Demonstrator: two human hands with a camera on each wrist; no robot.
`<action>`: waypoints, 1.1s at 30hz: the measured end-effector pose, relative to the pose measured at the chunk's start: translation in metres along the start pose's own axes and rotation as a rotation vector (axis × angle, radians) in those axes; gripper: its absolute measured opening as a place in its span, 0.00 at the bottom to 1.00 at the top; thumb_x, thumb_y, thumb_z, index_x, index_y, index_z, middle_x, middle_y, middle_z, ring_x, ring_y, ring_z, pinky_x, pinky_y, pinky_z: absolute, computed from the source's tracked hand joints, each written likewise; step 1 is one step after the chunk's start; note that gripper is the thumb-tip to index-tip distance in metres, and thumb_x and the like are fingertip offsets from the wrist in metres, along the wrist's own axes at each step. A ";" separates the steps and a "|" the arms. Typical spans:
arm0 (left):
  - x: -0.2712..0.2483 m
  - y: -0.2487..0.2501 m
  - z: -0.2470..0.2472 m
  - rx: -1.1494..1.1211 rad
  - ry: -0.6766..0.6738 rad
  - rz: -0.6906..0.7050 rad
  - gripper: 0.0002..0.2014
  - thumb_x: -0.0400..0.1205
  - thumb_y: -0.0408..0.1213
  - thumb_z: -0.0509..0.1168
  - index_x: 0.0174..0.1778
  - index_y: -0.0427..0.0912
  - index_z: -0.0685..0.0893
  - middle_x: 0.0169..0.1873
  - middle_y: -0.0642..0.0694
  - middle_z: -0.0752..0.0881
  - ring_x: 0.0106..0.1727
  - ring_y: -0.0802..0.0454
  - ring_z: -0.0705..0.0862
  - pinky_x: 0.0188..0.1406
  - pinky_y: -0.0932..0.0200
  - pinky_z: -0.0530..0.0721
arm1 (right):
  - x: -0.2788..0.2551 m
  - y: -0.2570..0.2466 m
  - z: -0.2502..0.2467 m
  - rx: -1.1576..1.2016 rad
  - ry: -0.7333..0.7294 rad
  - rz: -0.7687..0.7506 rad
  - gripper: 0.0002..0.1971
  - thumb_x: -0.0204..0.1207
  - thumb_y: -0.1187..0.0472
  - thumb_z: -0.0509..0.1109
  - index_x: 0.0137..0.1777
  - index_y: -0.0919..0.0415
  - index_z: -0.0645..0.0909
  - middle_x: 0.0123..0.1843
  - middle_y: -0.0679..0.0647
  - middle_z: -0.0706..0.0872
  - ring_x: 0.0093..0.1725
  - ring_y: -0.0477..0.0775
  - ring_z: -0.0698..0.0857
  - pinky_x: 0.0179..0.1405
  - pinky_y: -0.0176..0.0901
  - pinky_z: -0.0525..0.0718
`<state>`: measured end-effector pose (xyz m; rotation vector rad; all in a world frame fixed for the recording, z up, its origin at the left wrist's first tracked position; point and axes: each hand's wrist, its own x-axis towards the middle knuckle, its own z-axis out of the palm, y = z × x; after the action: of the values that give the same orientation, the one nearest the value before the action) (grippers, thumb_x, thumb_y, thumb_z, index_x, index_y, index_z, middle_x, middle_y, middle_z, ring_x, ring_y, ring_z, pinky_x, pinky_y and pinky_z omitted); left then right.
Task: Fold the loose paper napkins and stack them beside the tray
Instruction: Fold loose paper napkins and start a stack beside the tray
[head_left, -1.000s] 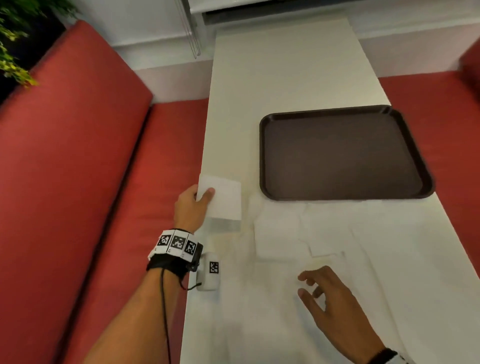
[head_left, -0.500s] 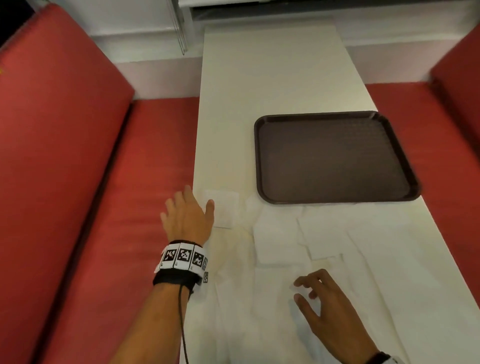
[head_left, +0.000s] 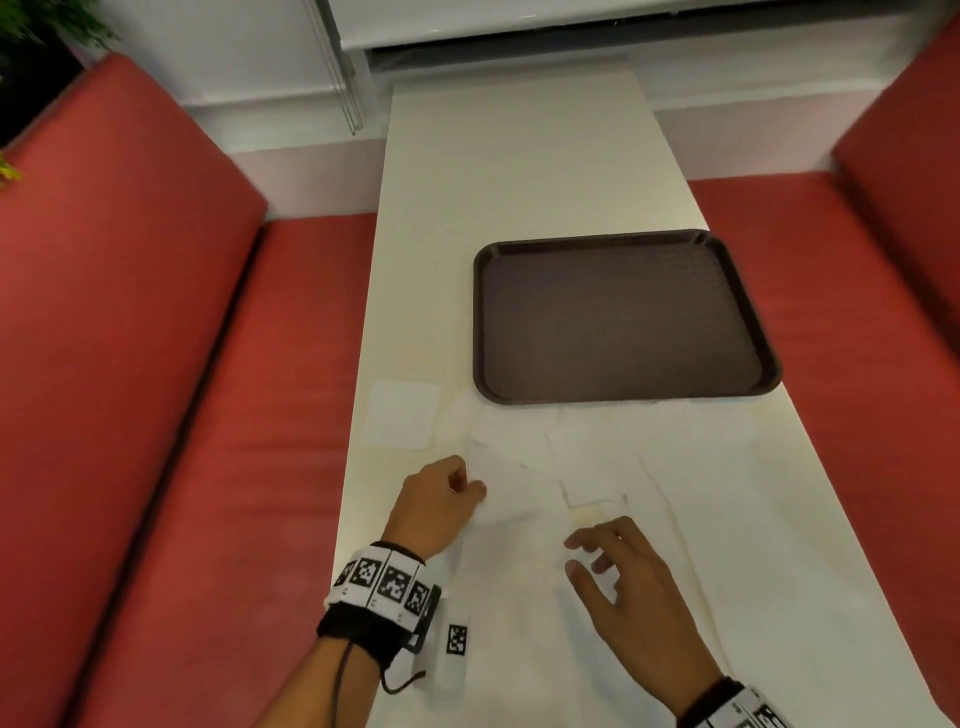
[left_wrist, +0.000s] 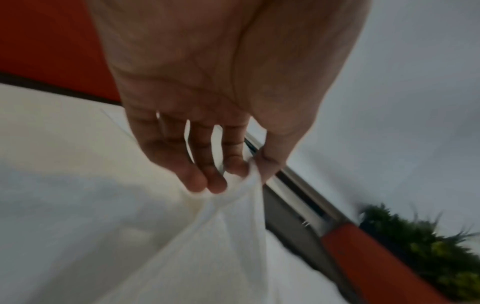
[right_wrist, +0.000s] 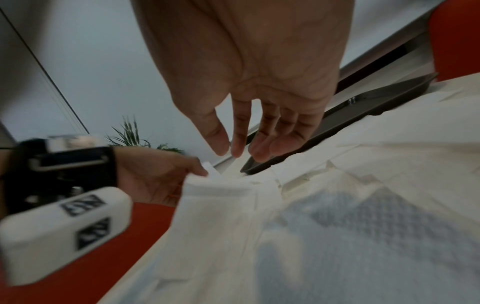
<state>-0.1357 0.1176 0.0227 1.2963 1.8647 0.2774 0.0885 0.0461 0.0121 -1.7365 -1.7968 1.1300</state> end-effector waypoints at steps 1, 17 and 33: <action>-0.013 0.005 -0.002 -0.053 -0.002 0.009 0.18 0.83 0.40 0.67 0.31 0.45 0.68 0.26 0.51 0.72 0.30 0.54 0.71 0.30 0.61 0.67 | 0.000 0.001 -0.004 0.035 0.006 -0.009 0.06 0.80 0.51 0.71 0.52 0.36 0.80 0.55 0.33 0.78 0.54 0.35 0.81 0.43 0.27 0.79; -0.120 0.071 0.031 -0.998 -0.001 -0.024 0.13 0.88 0.39 0.62 0.65 0.36 0.77 0.56 0.41 0.91 0.52 0.40 0.91 0.56 0.36 0.87 | -0.022 -0.012 -0.076 0.892 -0.159 0.107 0.09 0.77 0.64 0.74 0.56 0.63 0.89 0.53 0.54 0.93 0.53 0.55 0.92 0.49 0.41 0.90; -0.129 0.062 0.057 -0.769 -0.056 0.287 0.21 0.86 0.24 0.62 0.58 0.55 0.91 0.62 0.40 0.88 0.63 0.34 0.86 0.63 0.39 0.85 | -0.027 0.007 -0.090 1.106 -0.179 0.084 0.13 0.73 0.56 0.68 0.53 0.49 0.92 0.60 0.56 0.91 0.60 0.57 0.88 0.63 0.54 0.84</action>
<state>-0.0362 0.0202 0.0880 0.9936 1.3003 0.9874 0.1650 0.0437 0.0670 -1.0326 -0.8114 1.8504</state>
